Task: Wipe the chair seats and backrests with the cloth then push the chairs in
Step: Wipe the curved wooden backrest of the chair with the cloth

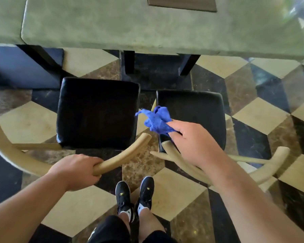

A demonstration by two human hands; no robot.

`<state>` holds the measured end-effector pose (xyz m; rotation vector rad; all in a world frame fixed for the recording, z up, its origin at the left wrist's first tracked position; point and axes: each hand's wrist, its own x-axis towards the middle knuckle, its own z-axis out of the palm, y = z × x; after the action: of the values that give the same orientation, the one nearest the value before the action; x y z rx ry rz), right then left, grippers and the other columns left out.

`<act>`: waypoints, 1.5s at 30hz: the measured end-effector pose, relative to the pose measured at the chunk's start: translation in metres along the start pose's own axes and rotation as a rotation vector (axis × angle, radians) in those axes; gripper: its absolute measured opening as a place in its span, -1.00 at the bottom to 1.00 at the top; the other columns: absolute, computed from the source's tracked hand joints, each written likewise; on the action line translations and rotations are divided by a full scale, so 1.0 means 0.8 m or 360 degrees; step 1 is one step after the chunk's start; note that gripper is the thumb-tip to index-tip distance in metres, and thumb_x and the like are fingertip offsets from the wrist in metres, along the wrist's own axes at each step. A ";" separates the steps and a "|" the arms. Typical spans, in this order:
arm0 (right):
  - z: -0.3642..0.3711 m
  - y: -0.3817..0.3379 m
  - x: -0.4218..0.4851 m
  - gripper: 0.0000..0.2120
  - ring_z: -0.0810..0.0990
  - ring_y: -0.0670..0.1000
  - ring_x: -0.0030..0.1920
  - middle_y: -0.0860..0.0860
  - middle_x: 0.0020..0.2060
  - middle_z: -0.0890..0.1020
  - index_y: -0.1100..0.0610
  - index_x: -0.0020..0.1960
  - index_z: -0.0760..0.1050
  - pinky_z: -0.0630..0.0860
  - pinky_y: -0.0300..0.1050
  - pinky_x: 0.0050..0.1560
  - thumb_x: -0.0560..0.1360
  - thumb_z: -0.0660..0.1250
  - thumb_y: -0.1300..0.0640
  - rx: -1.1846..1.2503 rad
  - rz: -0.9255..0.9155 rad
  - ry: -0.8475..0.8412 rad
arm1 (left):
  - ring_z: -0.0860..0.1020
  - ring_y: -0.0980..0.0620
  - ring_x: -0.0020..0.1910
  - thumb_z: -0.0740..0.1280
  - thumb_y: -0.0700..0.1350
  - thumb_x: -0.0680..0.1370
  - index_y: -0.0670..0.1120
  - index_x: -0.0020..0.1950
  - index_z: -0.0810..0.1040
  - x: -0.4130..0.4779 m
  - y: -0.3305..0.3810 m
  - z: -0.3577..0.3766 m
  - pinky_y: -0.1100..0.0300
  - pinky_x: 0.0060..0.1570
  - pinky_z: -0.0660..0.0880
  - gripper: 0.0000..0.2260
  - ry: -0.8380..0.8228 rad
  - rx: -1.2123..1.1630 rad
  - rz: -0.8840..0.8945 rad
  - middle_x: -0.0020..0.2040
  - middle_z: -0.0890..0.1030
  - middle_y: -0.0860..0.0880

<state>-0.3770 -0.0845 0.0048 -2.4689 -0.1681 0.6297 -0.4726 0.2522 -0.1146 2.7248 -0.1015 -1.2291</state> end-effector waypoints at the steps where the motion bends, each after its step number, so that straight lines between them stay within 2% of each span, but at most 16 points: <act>1: 0.005 0.015 -0.005 -0.86 0.58 0.00 -0.21 -0.06 -0.18 0.65 -0.06 0.03 0.55 0.45 -0.06 -0.28 0.61 0.21 0.04 -0.0055 0.0031 -0.0087 | 0.55 0.26 -0.21 0.31 0.29 0.45 0.47 0.13 0.51 0.000 0.002 -0.001 0.27 -0.24 0.47 -0.75 -0.0004 -0.0003 -0.0004 -0.20 0.60 0.31; 2: 0.016 0.028 -0.010 -0.86 0.58 0.04 -0.17 -0.06 -0.13 0.64 -0.09 -0.02 0.54 0.41 -0.05 -0.30 0.62 0.20 0.03 -0.0176 0.0046 -0.0235 | 0.56 0.26 -0.20 0.31 0.28 0.46 0.46 0.10 0.51 0.000 0.004 -0.002 0.26 -0.23 0.48 -0.78 -0.0006 -0.0004 -0.0008 -0.19 0.60 0.30; 4: 0.051 0.048 -0.026 -0.81 0.56 0.13 0.12 -0.01 0.26 0.58 -0.10 0.10 0.60 0.45 -0.01 -0.07 0.65 0.22 -0.03 -0.0446 0.0047 -0.0471 | 0.57 0.24 -0.20 0.33 0.26 0.47 0.41 0.10 0.54 0.000 0.008 -0.005 0.26 -0.20 0.50 -0.79 -0.0010 -0.0002 -0.0013 -0.19 0.61 0.29; 5: 0.069 0.057 -0.035 -0.73 0.48 0.13 0.31 0.05 0.47 0.44 -0.06 0.21 0.64 0.45 -0.02 0.16 0.66 0.22 -0.08 -0.0491 0.0030 -0.0457 | 0.57 0.23 -0.19 0.34 0.25 0.48 0.39 0.09 0.55 0.000 0.009 -0.006 0.26 -0.20 0.50 -0.80 -0.0013 -0.0007 -0.0017 -0.19 0.62 0.28; 7: 0.094 0.068 -0.050 -0.62 0.28 0.05 0.50 0.09 0.58 0.32 0.06 0.23 0.68 0.25 -0.11 0.44 0.69 0.18 -0.10 -0.0356 0.0057 -0.0252 | 0.58 0.22 -0.20 0.37 0.22 0.49 0.36 0.07 0.56 -0.002 0.011 -0.007 0.27 -0.23 0.48 -0.83 -0.0013 -0.0010 -0.0019 -0.19 0.62 0.27; 8: 0.100 0.073 -0.056 -0.62 0.31 0.06 0.49 0.06 0.55 0.39 0.11 0.16 0.69 0.29 -0.09 0.41 0.70 0.16 -0.07 -0.0299 0.0098 -0.0138 | 0.58 0.22 -0.20 0.38 0.22 0.49 0.36 0.06 0.56 -0.003 0.011 -0.007 0.27 -0.24 0.46 -0.84 -0.0010 -0.0005 -0.0017 -0.19 0.62 0.27; 10: 0.106 0.082 -0.065 -0.72 0.56 0.17 0.23 -0.04 0.23 0.61 0.14 -0.06 0.60 0.48 -0.02 0.05 0.68 0.22 0.02 -0.0296 0.0128 0.0107 | 0.59 0.22 -0.20 0.38 0.22 0.48 0.37 0.07 0.56 -0.006 0.012 -0.008 0.25 -0.23 0.50 -0.83 -0.0010 -0.0027 -0.0030 -0.19 0.62 0.26; 13: 0.110 0.081 -0.067 -0.80 0.61 0.18 -0.12 -0.06 -0.12 0.56 0.08 -0.05 0.37 0.48 0.04 -0.22 0.58 0.40 0.10 -0.0276 0.0255 0.0369 | 0.60 0.21 -0.17 0.39 0.21 0.49 0.37 0.10 0.57 -0.011 0.016 -0.012 0.19 -0.13 0.61 -0.80 -0.0011 -0.0067 -0.0052 -0.16 0.64 0.24; 18: 0.123 0.075 -0.040 -0.43 0.59 0.16 0.22 0.06 0.33 0.52 0.13 0.46 0.32 0.53 0.03 0.07 0.55 0.45 0.03 -0.0202 0.0465 0.0269 | 0.58 0.15 -0.17 0.39 0.15 0.53 0.26 0.16 0.56 -0.014 0.032 -0.018 0.22 -0.20 0.53 -0.79 -0.0011 0.0098 -0.0160 -0.11 0.60 0.16; 23: 0.133 0.079 -0.026 -0.36 0.56 0.17 0.22 0.10 0.29 0.53 0.12 0.58 0.21 0.45 -0.02 0.01 0.61 0.35 -0.07 -0.0508 0.0524 0.0123 | 0.59 0.03 -0.04 0.48 0.19 0.51 0.18 0.60 0.24 -0.009 0.072 -0.002 0.10 -0.19 0.60 -0.28 0.0289 0.0003 -0.0229 0.21 0.52 0.06; 27: 0.129 0.092 -0.035 -0.35 0.57 0.13 0.16 0.07 0.25 0.54 0.09 0.57 0.18 0.38 -0.07 -0.09 0.60 0.35 -0.10 -0.0619 0.0424 0.0104 | 0.56 0.03 0.02 0.48 0.20 0.52 0.10 0.62 0.19 0.007 0.126 0.011 0.12 -0.18 0.49 -0.23 0.0562 -0.0092 -0.0061 0.28 0.52 0.06; 33: 0.111 0.122 -0.057 -0.31 0.53 0.13 0.24 0.07 0.33 0.50 0.08 0.62 0.11 0.50 0.00 0.10 0.62 0.33 -0.06 -0.0589 0.0231 -0.0050 | 0.47 -0.14 0.43 0.49 0.19 0.53 -0.05 0.71 0.06 0.027 0.181 0.024 -0.12 0.34 0.47 -0.08 0.0839 -0.0213 -0.0028 0.60 0.34 -0.06; 36: 0.086 0.146 -0.062 -0.36 0.52 0.10 0.30 0.03 0.39 0.49 0.04 0.62 0.17 0.49 -0.01 0.18 0.61 0.30 -0.03 -0.0339 0.0214 -0.0250 | 0.17 -0.18 0.66 0.45 0.19 0.55 -0.01 0.72 0.10 0.030 0.215 0.023 -0.19 0.62 0.13 -0.14 0.0941 -0.0283 0.0088 0.71 0.16 -0.10; 39: 0.059 0.173 -0.050 -0.53 0.61 -0.04 0.13 -0.09 0.23 0.62 -0.08 0.47 0.41 0.54 -0.05 0.11 0.57 0.35 -0.02 0.0218 0.0314 -0.0437 | 0.03 -0.10 0.71 0.27 0.22 0.66 0.07 0.70 0.23 0.036 0.264 0.023 -0.15 0.66 -0.08 -0.37 0.1027 -0.0341 0.0291 0.72 0.17 -0.07; 42: 0.051 0.201 -0.028 -0.76 0.69 -0.03 0.03 -0.05 0.02 0.73 -0.07 0.23 0.59 0.60 0.13 0.17 0.57 0.39 0.08 0.0752 0.0429 -0.0514 | -0.03 0.01 0.71 0.05 0.28 0.69 0.14 0.69 0.21 0.050 0.313 0.024 -0.02 0.65 -0.11 -0.42 0.0900 -0.0500 0.0327 0.72 0.16 0.01; 45: 0.060 0.215 -0.002 -0.70 0.69 0.09 0.05 0.03 0.07 0.70 -0.04 0.27 0.53 0.61 0.16 0.18 0.54 0.39 0.08 0.0884 0.0565 -0.0427 | 0.00 0.02 0.70 0.05 0.29 0.70 0.12 0.68 0.25 0.065 0.336 0.021 0.00 0.64 -0.05 -0.44 0.0941 -0.0563 0.0220 0.71 0.19 0.04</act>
<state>-0.4047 -0.2026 -0.1266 -1.8801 0.3128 1.0032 -0.4510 -0.0210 -0.1198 2.5832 -0.0010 -0.3306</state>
